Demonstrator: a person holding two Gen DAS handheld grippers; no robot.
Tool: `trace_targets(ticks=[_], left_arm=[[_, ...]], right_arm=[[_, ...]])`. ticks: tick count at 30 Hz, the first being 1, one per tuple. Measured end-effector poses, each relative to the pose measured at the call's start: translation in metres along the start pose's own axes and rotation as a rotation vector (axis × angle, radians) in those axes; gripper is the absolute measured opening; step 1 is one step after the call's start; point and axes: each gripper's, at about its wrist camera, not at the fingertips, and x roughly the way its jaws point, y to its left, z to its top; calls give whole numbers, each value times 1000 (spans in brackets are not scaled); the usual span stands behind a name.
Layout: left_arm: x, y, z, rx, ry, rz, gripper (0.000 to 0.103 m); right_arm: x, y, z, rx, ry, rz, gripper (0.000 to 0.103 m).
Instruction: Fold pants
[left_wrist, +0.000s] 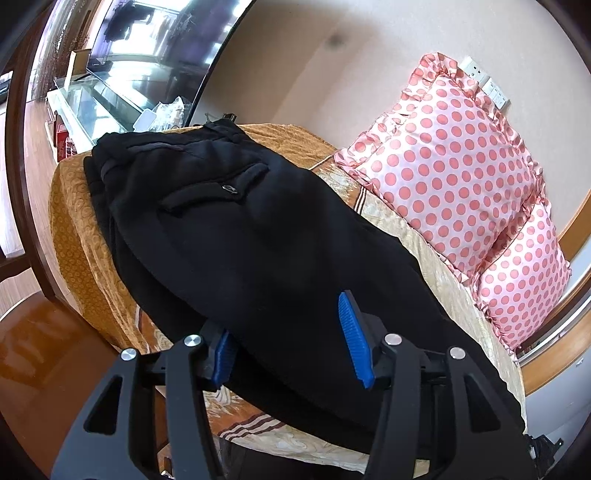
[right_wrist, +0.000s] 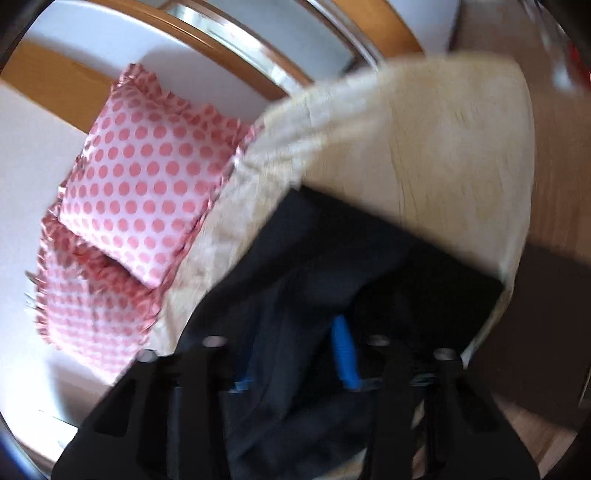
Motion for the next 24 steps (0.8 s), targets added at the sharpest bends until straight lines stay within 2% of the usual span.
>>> trace_targets(ticks=[3, 5, 6, 7, 10, 11, 13, 16, 21, 22, 23, 24], left_arm=[[5, 0, 0, -3, 21, -11, 51], [7, 1, 0, -4, 30, -12, 51], [7, 0, -1, 2, 29, -13, 51], [7, 0, -1, 5, 31, -14, 51], [9, 1, 0, 12, 38, -18, 51], [9, 2, 1, 13, 41, -19, 51], [9, 2, 1, 10, 44, -22, 51], [10, 3, 1, 2, 44, -28, 51], [11, 4, 4, -13, 46, -34, 51], [11, 3, 5, -11, 44, -34, 49], [11, 3, 7, -6, 38, -29, 41], [10, 1, 8, 11, 27, -15, 27]], right_arm=[[-10, 20, 10, -169, -110, 46, 4], [-37, 34, 6, -311, -226, 95, 3], [-46, 37, 1, -360, -263, 73, 3], [-49, 32, -5, -378, -255, 3, 3], [-29, -7, -14, -270, -109, -112, 3], [-24, -16, -17, -242, -83, -120, 3], [-29, -26, -22, -212, -98, -95, 3], [-31, -19, -21, -240, -107, -118, 3], [-27, -20, -24, -220, -105, -105, 3], [-27, -20, -24, -227, -107, -109, 3], [-25, -19, -24, -230, -108, -112, 3], [-24, -18, -23, -233, -109, -112, 3]])
